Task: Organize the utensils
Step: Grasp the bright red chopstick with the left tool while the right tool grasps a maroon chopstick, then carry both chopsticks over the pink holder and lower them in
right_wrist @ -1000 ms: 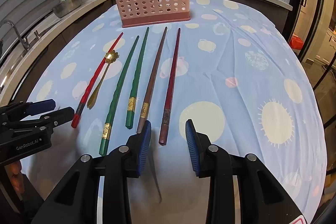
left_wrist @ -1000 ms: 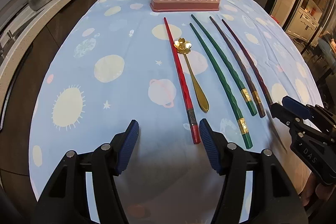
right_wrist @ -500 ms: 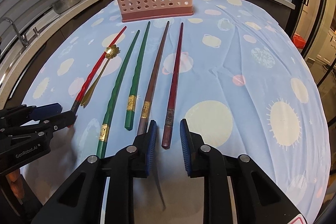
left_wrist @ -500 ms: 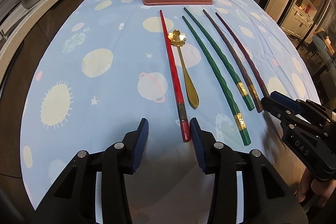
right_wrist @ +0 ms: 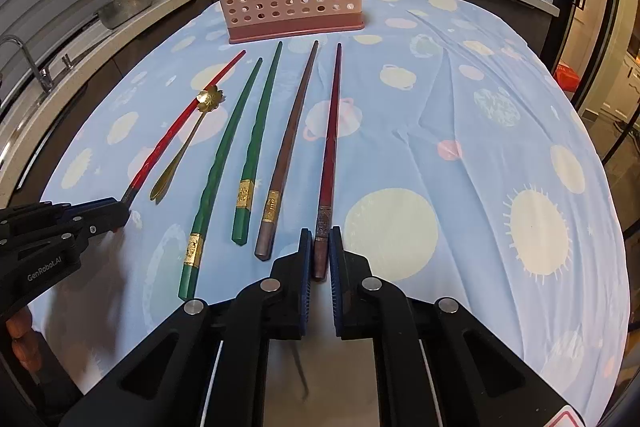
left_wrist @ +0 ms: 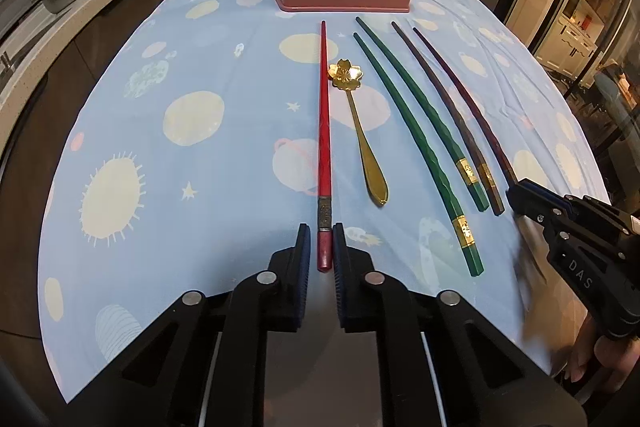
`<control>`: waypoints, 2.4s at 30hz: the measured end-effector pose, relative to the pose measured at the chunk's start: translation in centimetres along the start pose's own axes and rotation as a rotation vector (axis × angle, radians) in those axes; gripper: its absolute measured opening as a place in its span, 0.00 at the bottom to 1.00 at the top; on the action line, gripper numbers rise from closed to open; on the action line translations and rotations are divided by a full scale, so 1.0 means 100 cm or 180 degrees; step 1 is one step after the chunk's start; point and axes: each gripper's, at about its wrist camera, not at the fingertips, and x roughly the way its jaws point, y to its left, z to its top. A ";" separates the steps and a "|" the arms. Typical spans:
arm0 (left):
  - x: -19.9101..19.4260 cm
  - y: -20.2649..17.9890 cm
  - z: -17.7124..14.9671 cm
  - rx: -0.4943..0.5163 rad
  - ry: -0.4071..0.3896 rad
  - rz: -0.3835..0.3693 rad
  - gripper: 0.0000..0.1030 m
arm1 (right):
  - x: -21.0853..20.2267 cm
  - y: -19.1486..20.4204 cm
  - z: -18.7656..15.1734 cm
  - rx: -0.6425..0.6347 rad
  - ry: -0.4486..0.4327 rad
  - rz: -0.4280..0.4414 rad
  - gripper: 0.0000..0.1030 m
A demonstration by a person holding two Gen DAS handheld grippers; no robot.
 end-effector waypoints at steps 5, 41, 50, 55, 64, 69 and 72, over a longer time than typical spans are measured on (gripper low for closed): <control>-0.002 0.003 0.000 -0.0038 0.0019 -0.0066 0.07 | -0.004 -0.003 0.000 0.0026 -0.0010 0.0011 0.07; -0.131 0.010 0.155 0.0059 -0.1450 -0.0033 0.07 | -0.117 -0.024 0.162 0.0089 -0.1433 0.0301 0.07; -0.149 0.009 0.199 0.0123 -0.1711 -0.0025 0.07 | -0.127 -0.019 0.208 0.0041 -0.1682 0.0335 0.07; -0.169 0.005 0.227 0.0133 -0.1920 -0.0061 0.07 | -0.142 -0.018 0.242 0.0040 -0.1880 0.0421 0.07; -0.209 -0.015 0.285 0.0238 -0.2329 -0.0156 0.07 | -0.149 -0.009 0.309 0.0054 -0.2079 0.0538 0.07; -0.203 -0.021 0.312 0.0248 -0.2369 -0.0198 0.07 | -0.130 -0.001 0.334 0.0045 -0.2015 0.0563 0.07; -0.186 -0.023 0.324 0.0226 -0.2266 -0.0240 0.07 | -0.109 0.001 0.341 0.0045 -0.1909 0.0574 0.07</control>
